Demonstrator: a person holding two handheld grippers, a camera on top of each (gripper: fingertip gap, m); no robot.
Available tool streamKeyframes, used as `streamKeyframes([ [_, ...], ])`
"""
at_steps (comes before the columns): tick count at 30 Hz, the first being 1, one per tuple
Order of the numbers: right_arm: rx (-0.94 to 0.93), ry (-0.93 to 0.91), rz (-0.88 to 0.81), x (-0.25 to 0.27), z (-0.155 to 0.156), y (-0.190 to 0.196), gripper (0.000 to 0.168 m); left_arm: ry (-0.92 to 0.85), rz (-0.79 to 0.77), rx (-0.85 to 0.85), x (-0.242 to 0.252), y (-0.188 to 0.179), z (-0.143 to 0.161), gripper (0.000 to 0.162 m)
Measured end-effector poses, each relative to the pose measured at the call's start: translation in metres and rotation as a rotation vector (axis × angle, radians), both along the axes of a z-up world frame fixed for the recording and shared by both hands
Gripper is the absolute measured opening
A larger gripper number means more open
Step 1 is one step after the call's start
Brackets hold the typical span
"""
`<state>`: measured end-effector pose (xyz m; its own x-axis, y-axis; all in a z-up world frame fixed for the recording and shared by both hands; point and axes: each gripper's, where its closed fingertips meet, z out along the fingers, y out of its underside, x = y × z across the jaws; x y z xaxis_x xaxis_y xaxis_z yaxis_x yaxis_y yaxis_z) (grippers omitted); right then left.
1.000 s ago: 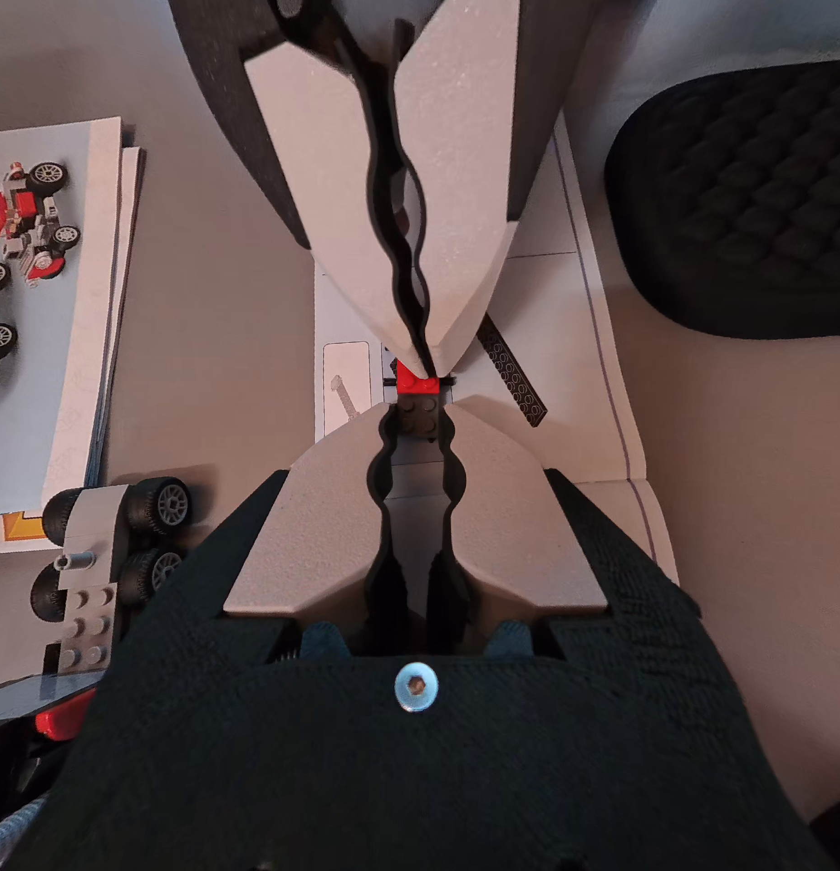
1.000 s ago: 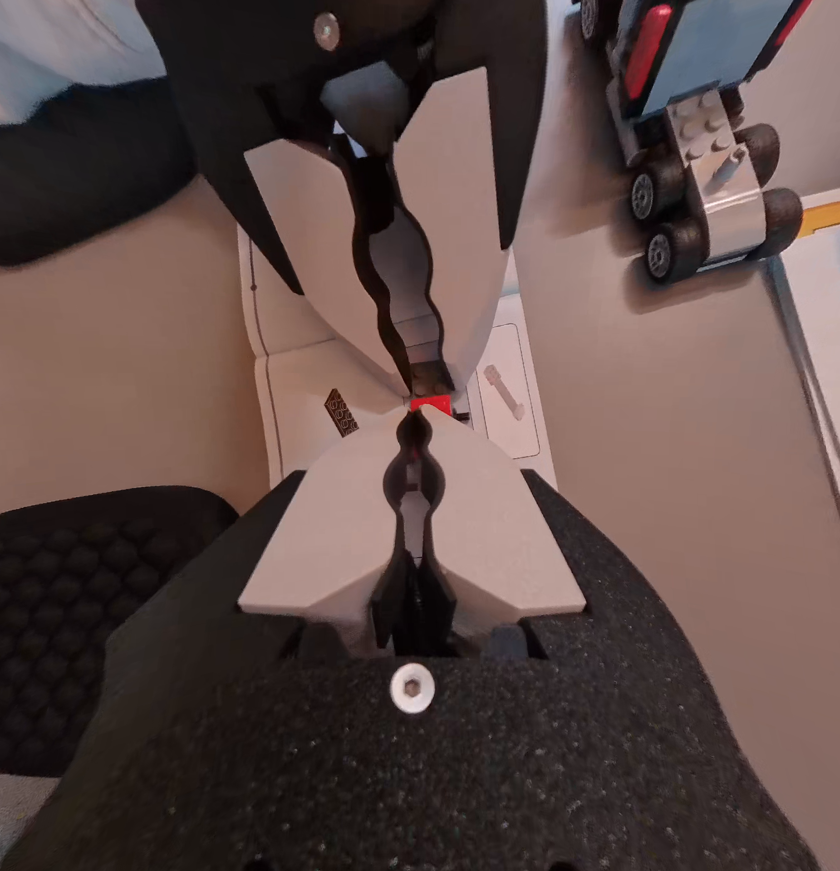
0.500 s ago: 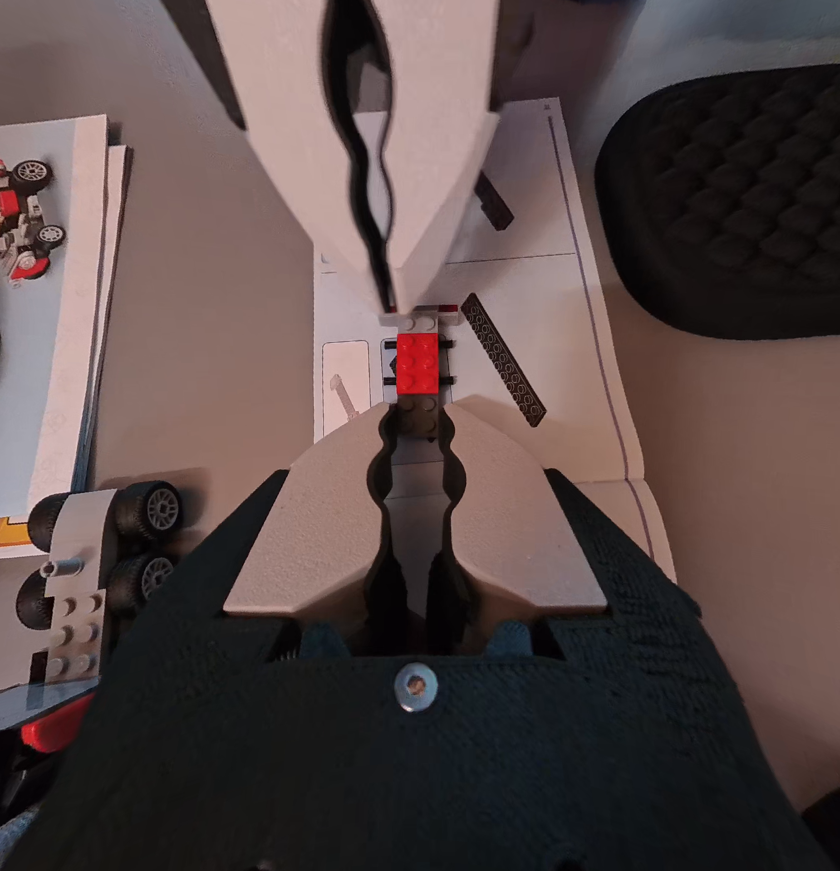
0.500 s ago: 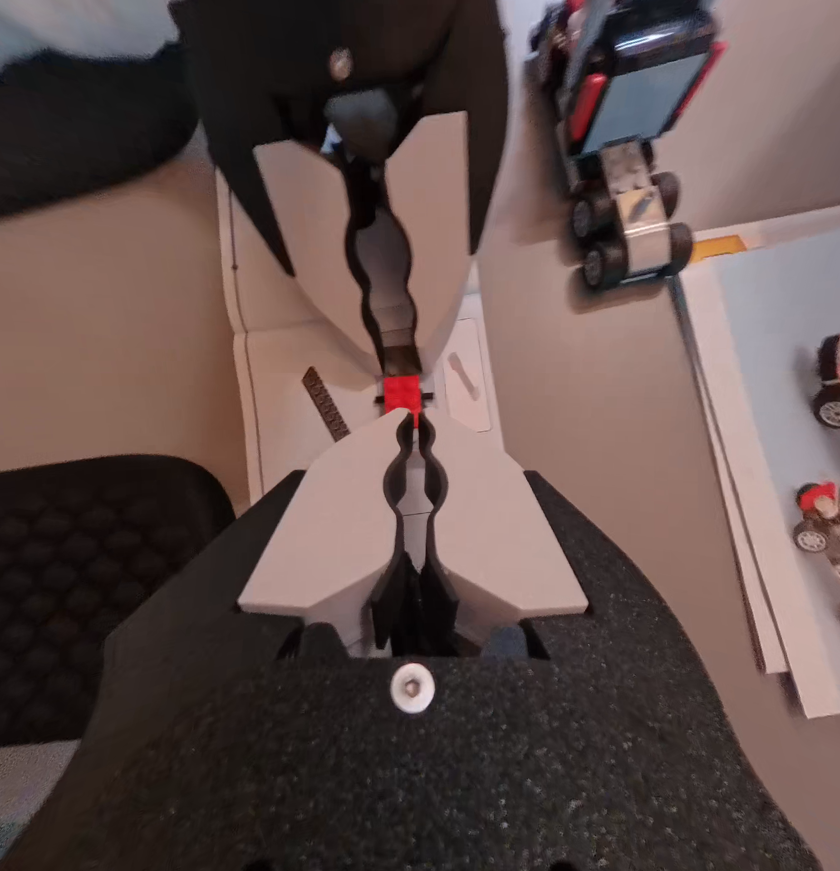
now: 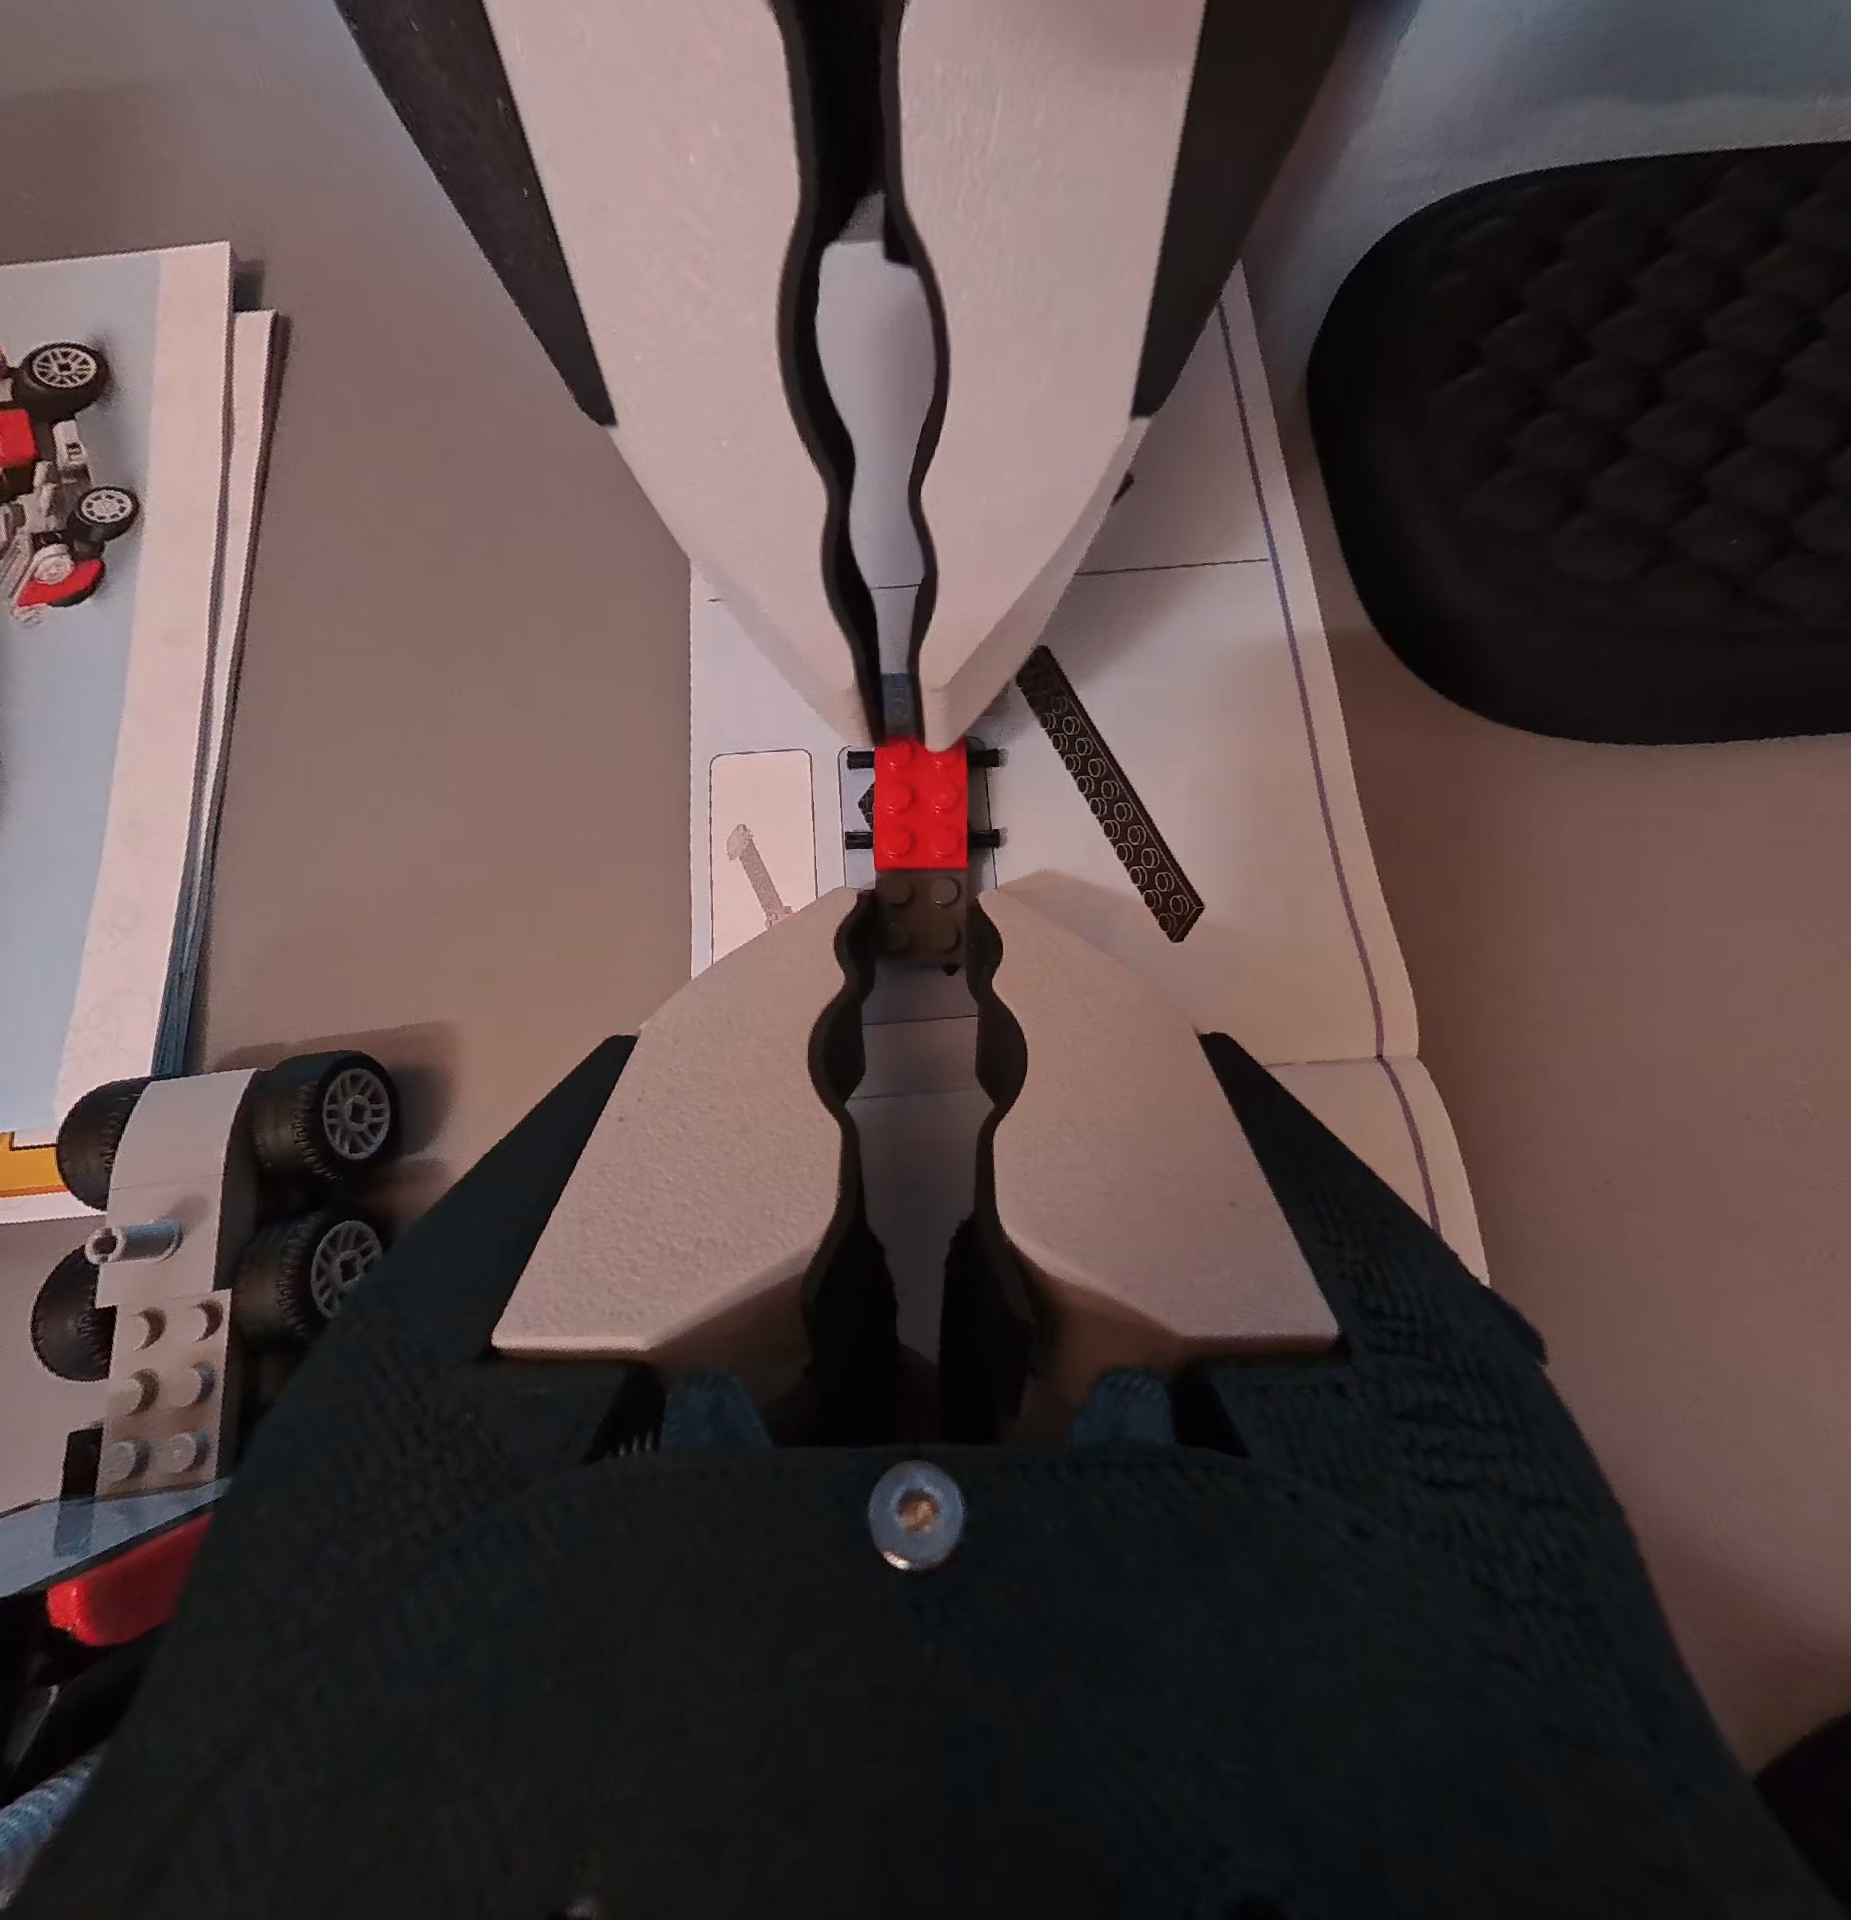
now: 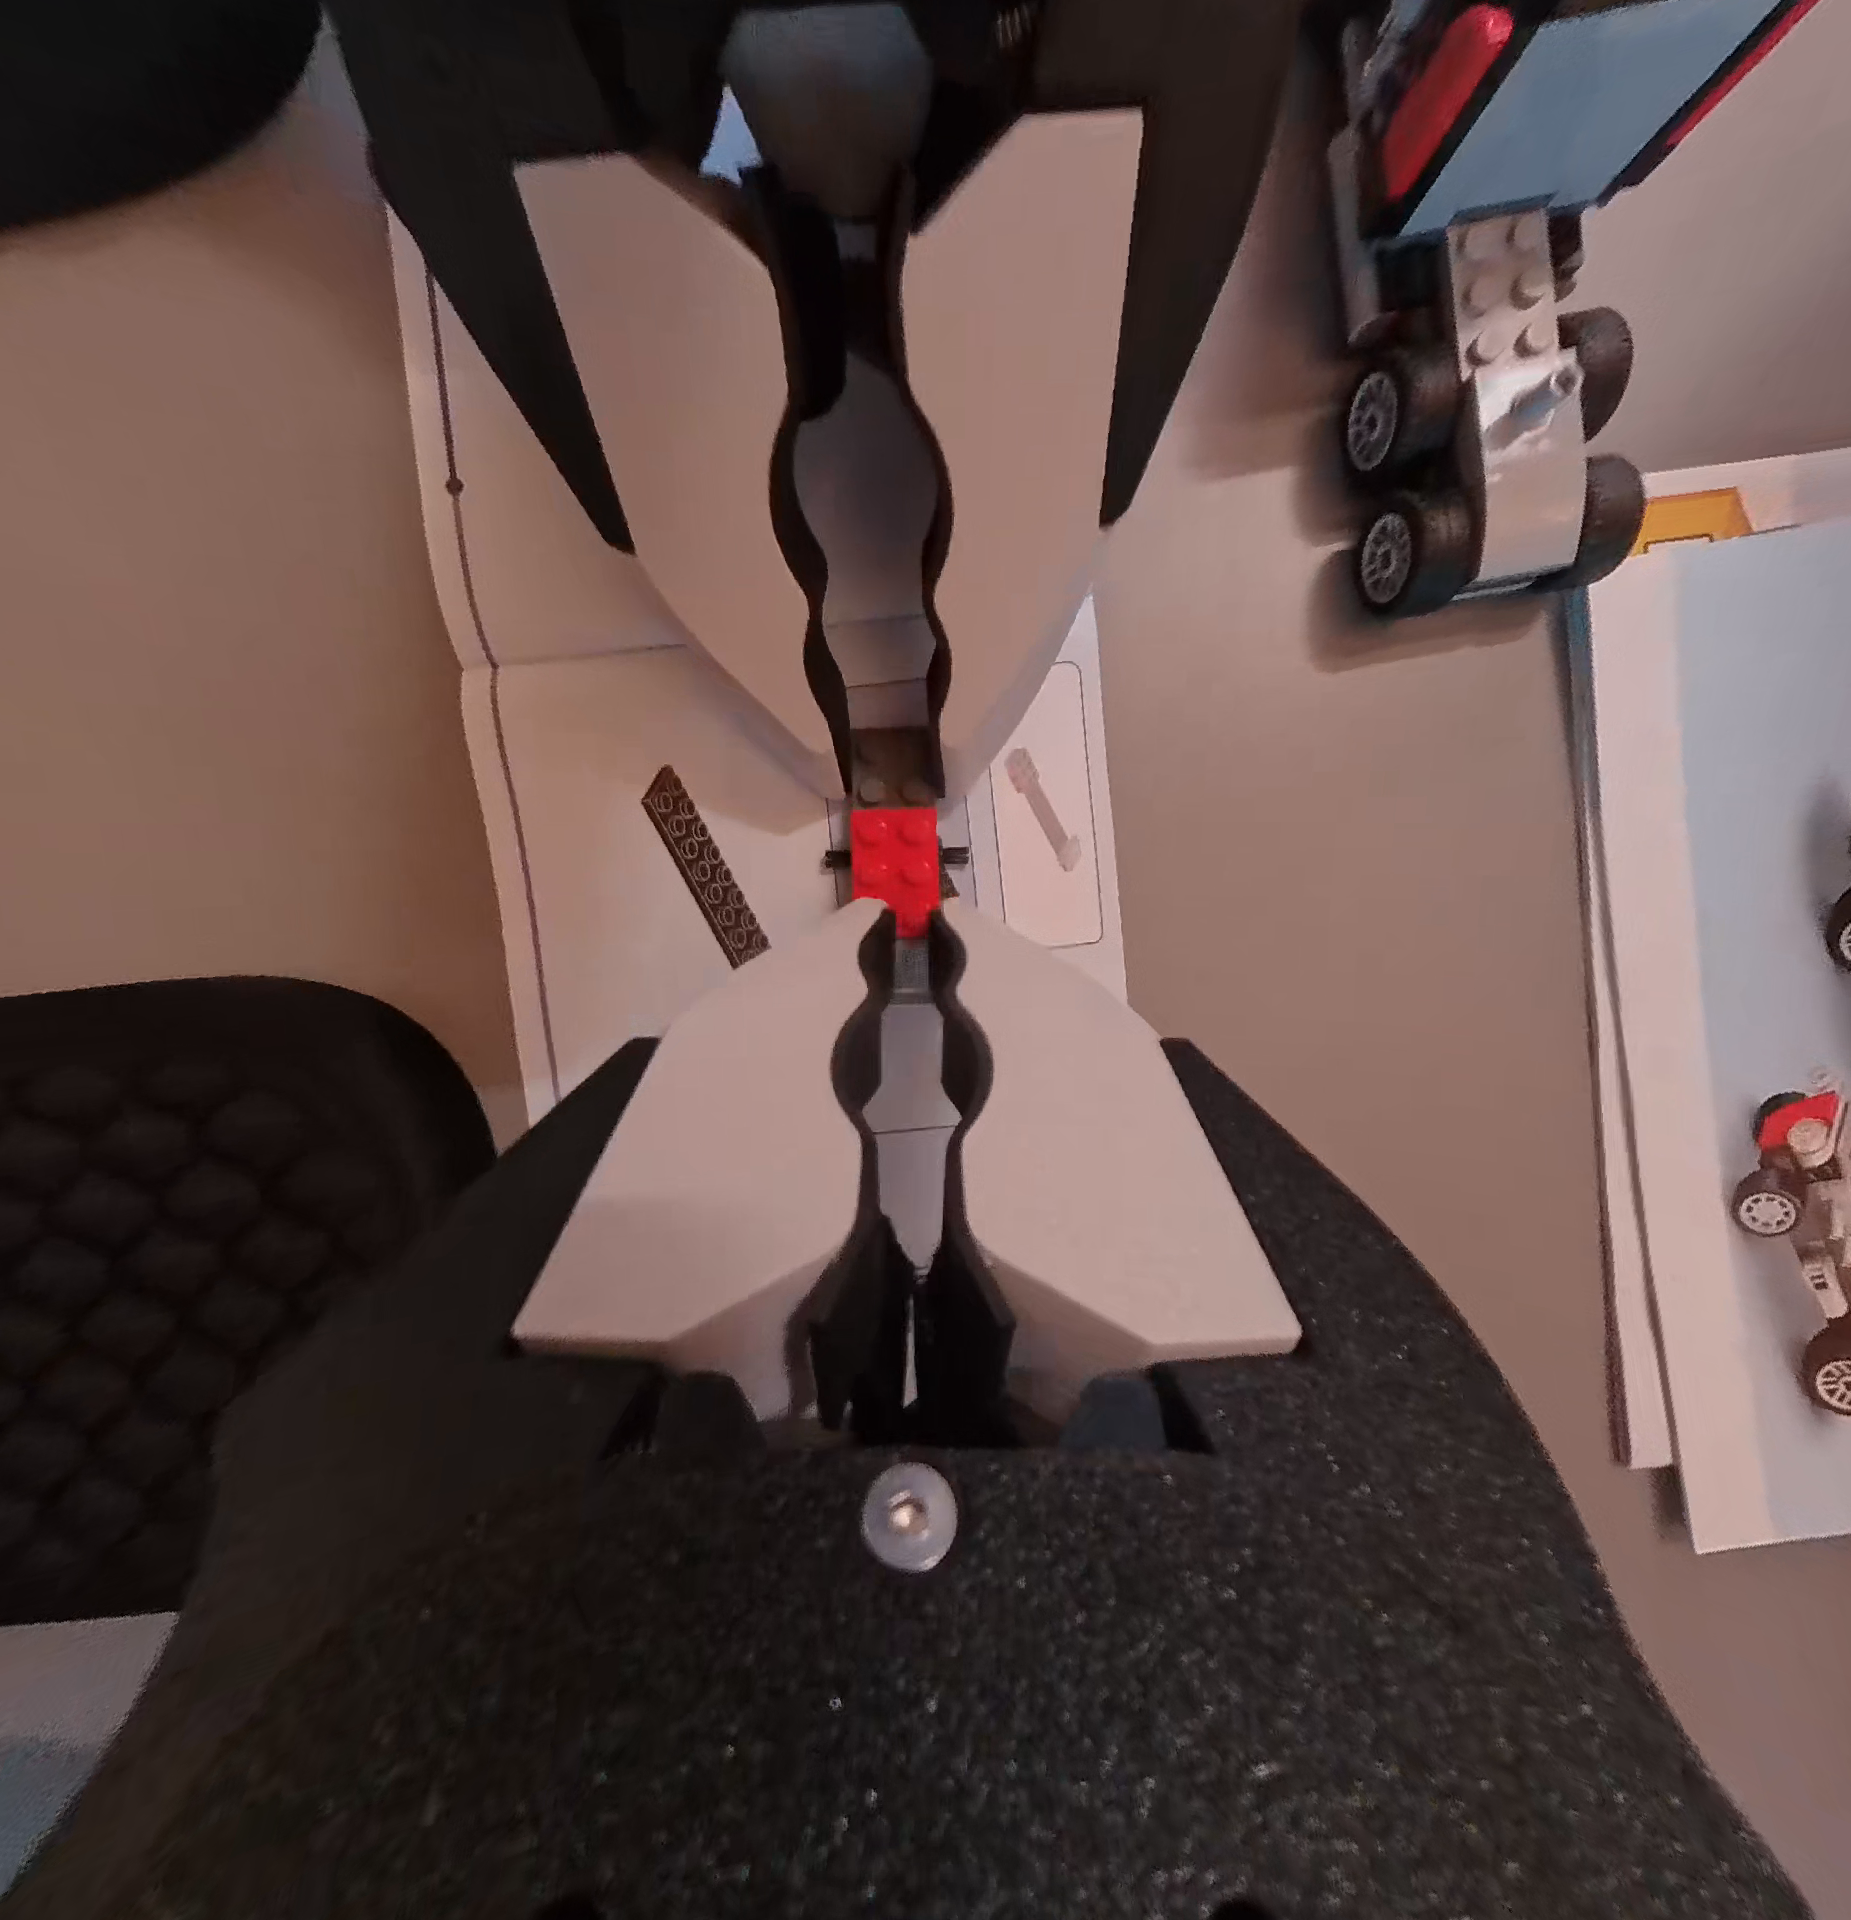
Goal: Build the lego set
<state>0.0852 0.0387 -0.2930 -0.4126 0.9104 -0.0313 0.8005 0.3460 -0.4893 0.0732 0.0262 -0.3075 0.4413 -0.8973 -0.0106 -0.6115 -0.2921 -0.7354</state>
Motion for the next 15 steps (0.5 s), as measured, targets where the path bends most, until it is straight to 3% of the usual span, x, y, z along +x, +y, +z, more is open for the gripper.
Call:
streamKeyframes([
  [15, 0.040, -0.099, -0.037, 0.0015, -0.0060, -0.0028, 0.011, -0.002, 0.000, 0.002, 0.0002, 0.0002, 0.0004, 0.017],
])
